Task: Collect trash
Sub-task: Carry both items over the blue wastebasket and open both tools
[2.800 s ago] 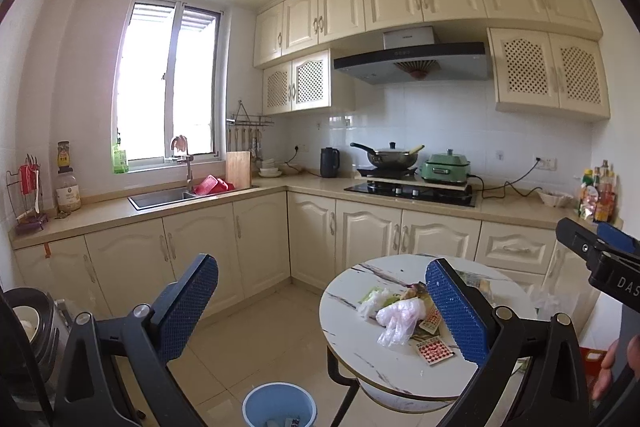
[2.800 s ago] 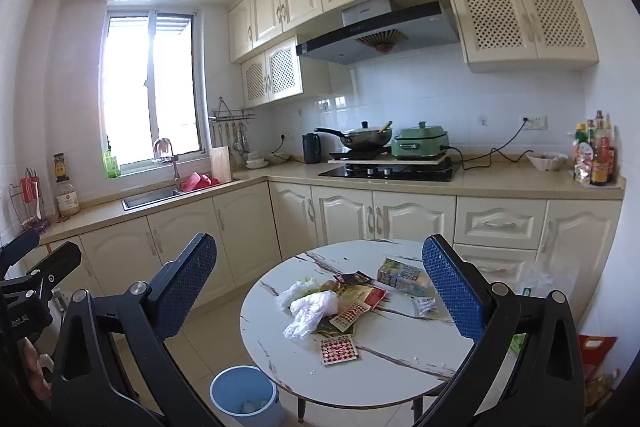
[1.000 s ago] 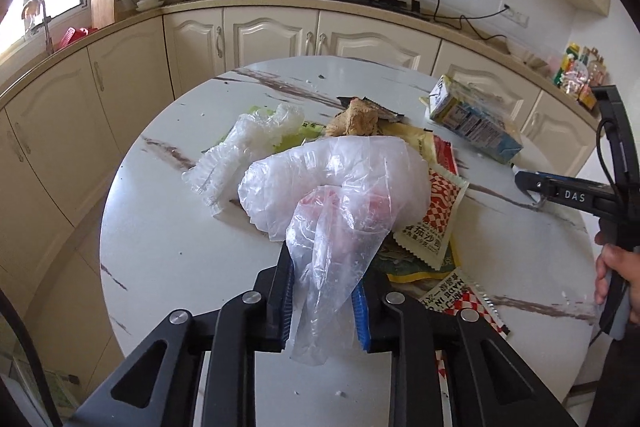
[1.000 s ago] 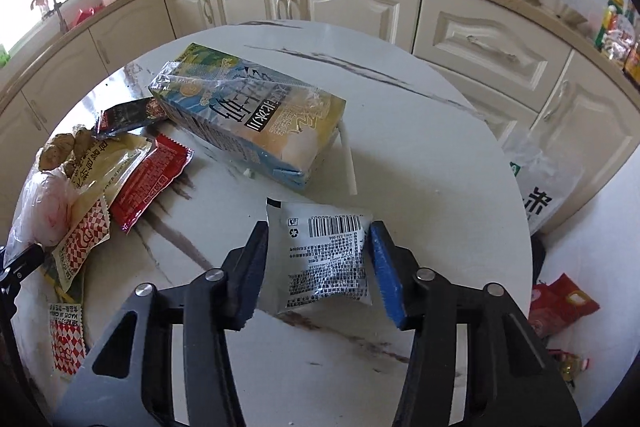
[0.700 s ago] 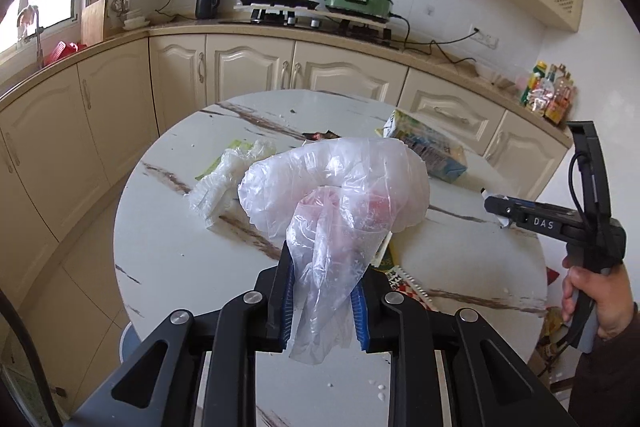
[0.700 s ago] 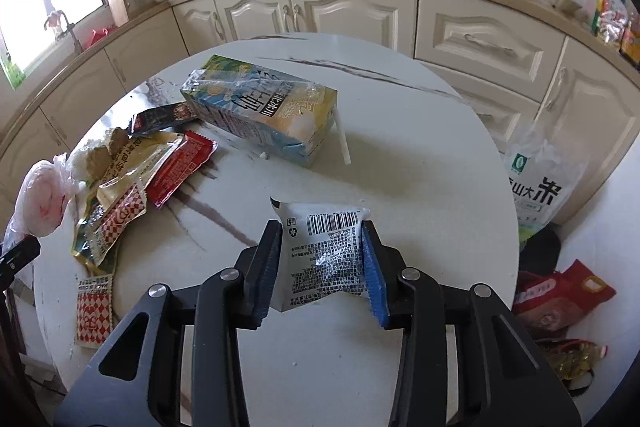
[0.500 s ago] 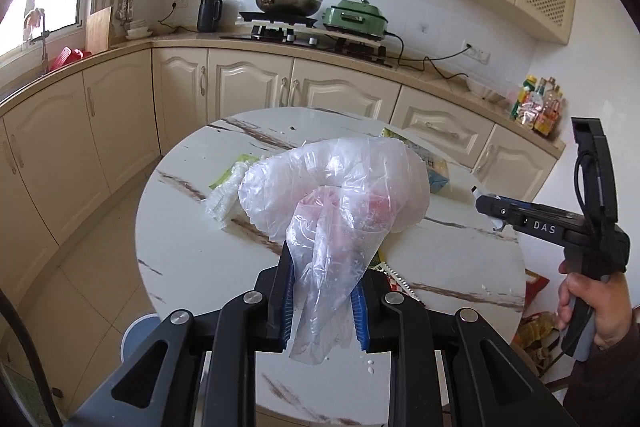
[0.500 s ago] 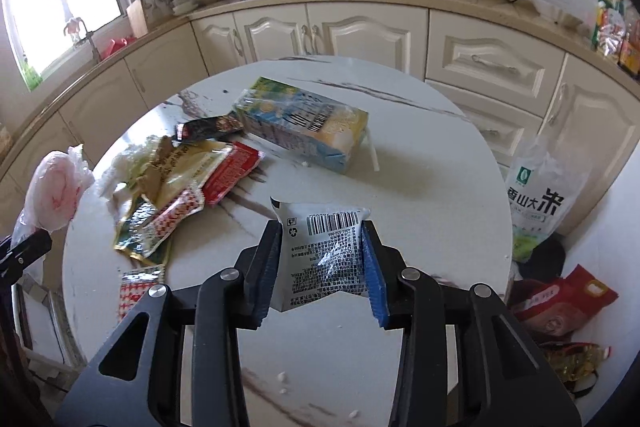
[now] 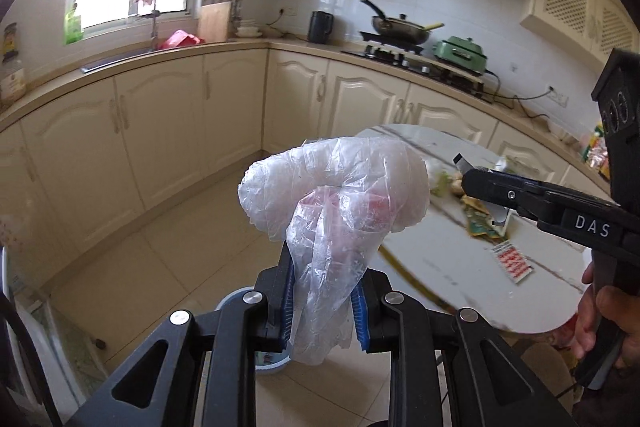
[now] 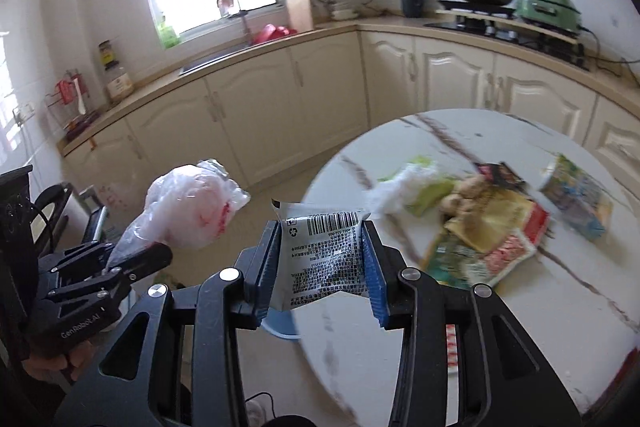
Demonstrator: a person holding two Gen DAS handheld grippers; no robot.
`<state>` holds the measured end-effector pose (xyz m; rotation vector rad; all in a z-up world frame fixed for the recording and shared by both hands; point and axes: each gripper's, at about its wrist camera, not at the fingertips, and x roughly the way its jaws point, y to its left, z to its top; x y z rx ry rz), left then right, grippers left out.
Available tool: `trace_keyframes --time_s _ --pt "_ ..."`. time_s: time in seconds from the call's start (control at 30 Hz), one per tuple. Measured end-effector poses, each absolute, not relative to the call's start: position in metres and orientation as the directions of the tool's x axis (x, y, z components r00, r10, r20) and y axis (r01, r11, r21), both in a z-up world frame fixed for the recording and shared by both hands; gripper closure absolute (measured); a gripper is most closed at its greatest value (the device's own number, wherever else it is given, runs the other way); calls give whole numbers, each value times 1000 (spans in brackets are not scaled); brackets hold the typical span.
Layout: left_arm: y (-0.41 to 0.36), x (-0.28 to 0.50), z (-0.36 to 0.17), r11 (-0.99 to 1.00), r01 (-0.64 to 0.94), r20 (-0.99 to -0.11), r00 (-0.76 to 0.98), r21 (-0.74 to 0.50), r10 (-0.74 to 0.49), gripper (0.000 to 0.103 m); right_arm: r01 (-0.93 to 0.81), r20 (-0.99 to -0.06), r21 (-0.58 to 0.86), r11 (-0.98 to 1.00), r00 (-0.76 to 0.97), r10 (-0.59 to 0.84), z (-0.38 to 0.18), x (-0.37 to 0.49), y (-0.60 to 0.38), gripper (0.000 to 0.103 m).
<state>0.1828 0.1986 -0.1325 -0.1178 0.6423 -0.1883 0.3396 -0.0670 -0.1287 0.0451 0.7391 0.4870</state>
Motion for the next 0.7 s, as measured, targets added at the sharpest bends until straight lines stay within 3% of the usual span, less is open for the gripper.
trace_keyframes --time_s 0.13,0.3,0.7 --pt "246 172 -162 987 14 -641 759 -157 -113 82 -510 -654 240 826 544 526 -153 352 12 66" --pt "284 183 -211 982 -61 -725 683 -177 -89 82 -555 -708 259 791 448 546 -210 377 87 66" --pt "297 268 -345 977 -76 -876 460 -200 -144 82 -443 -862 232 866 319 394 -380 467 130 65"
